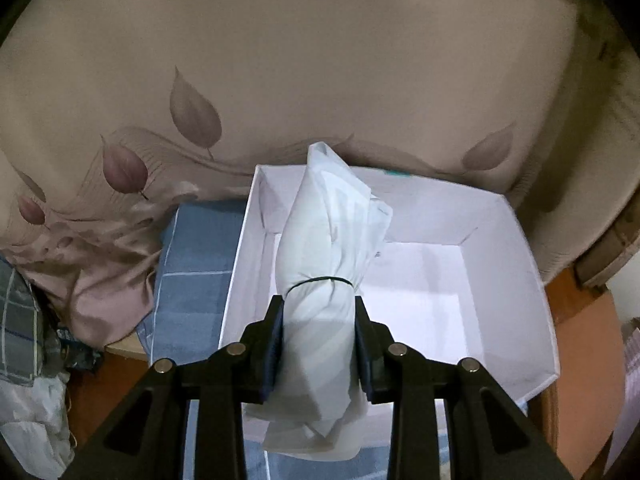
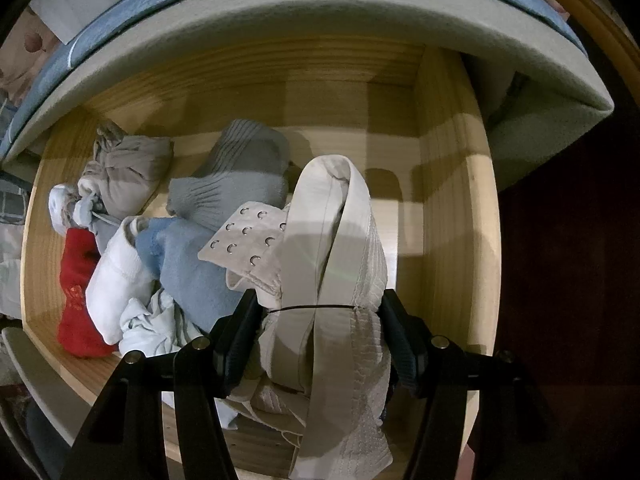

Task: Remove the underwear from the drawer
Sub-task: 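Lower the white underwear into the white box and open the left tool, then move the open left tool back over the drawer, then lift the beige underwear with the right tool and carry it to the white box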

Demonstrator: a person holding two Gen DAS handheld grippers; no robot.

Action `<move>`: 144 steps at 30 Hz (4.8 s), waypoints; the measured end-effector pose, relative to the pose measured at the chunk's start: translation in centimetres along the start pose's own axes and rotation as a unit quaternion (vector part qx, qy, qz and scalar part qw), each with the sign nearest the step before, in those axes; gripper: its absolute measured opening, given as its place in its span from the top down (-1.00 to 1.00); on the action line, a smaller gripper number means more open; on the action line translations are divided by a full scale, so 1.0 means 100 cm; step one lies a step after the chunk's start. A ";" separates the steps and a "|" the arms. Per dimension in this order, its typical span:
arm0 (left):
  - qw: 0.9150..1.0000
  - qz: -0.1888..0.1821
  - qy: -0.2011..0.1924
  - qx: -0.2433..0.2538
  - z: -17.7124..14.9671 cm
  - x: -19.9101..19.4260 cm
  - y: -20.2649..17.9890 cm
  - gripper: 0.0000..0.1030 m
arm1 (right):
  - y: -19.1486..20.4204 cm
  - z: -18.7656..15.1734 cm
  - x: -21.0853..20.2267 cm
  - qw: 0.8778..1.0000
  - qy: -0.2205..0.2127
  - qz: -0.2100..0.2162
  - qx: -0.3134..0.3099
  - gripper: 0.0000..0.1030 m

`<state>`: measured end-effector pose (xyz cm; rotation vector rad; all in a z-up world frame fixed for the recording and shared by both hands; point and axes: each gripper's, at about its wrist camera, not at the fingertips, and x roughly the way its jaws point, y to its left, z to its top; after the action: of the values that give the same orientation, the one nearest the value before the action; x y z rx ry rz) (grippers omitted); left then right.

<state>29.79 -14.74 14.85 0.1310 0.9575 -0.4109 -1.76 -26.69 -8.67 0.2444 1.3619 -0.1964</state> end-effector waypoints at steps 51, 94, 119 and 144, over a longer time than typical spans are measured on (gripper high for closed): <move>0.994 0.077 0.071 0.008 -0.075 -0.011 0.036 0.16 | -0.007 -0.001 0.000 1.000 -0.002 -0.002 0.011 -0.12; 0.979 0.142 0.114 -0.088 -0.326 -0.021 0.060 0.16 | 0.009 -0.002 -0.010 0.999 -0.032 -0.031 -0.012 -0.03; 0.980 0.148 0.089 -0.103 -0.340 -0.028 0.069 0.16 | 0.034 0.027 -0.206 0.978 -0.194 0.051 -0.053 -0.03; 0.977 0.115 0.085 -0.161 -0.344 -0.030 0.091 0.16 | 0.080 0.213 -0.150 0.986 -0.156 -0.022 -0.059 -0.07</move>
<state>5.57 4.34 -3.13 -0.0187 1.1513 -0.0280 17.55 -25.14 10.52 0.0801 1.0644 -0.1820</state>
